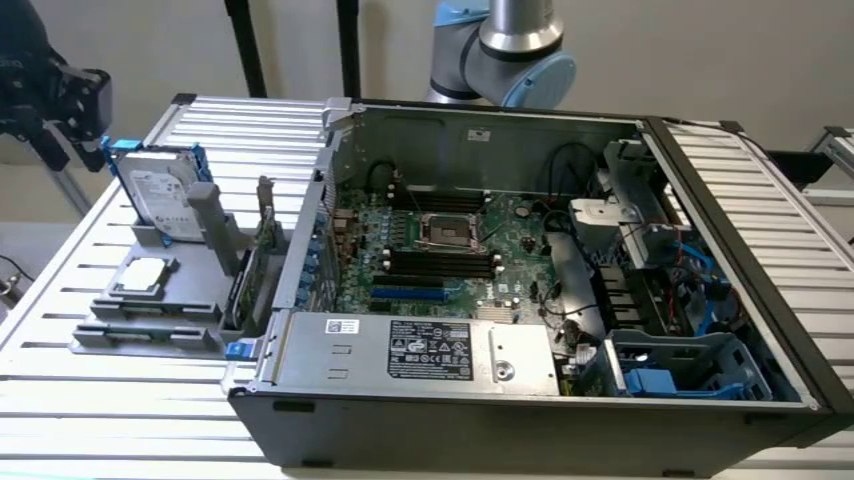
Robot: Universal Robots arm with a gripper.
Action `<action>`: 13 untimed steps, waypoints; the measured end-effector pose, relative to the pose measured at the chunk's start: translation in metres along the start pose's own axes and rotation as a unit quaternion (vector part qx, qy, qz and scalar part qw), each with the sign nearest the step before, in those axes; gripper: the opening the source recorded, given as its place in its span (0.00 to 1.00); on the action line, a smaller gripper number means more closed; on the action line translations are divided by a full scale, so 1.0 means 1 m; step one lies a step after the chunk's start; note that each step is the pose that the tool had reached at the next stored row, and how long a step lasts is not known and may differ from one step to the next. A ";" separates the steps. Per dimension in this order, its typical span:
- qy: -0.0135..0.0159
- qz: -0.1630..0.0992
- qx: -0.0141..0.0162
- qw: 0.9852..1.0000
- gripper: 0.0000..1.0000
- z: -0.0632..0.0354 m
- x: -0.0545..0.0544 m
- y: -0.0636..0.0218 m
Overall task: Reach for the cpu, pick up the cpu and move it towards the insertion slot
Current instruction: 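Pick up the cpu and move it towards the insertion slot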
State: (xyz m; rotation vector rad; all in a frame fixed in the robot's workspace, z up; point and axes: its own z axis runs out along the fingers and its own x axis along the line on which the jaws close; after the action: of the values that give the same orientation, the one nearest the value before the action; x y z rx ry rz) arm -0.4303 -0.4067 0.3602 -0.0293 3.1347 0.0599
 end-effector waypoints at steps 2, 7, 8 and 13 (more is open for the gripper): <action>0.000 0.000 0.000 1.000 0.47 0.0009 0.000 0.0000; 0.000 0.000 -0.001 1.000 0.65 0.0058 0.000 -0.0003; 0.000 0.000 -0.001 1.000 0.65 0.0078 0.000 -0.0003; 0.000 0.000 -0.003 1.000 0.65 0.0167 0.000 -0.0011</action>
State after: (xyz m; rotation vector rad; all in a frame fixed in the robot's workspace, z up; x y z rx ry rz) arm -0.4303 -0.4072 0.3434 -0.0293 3.1343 0.0700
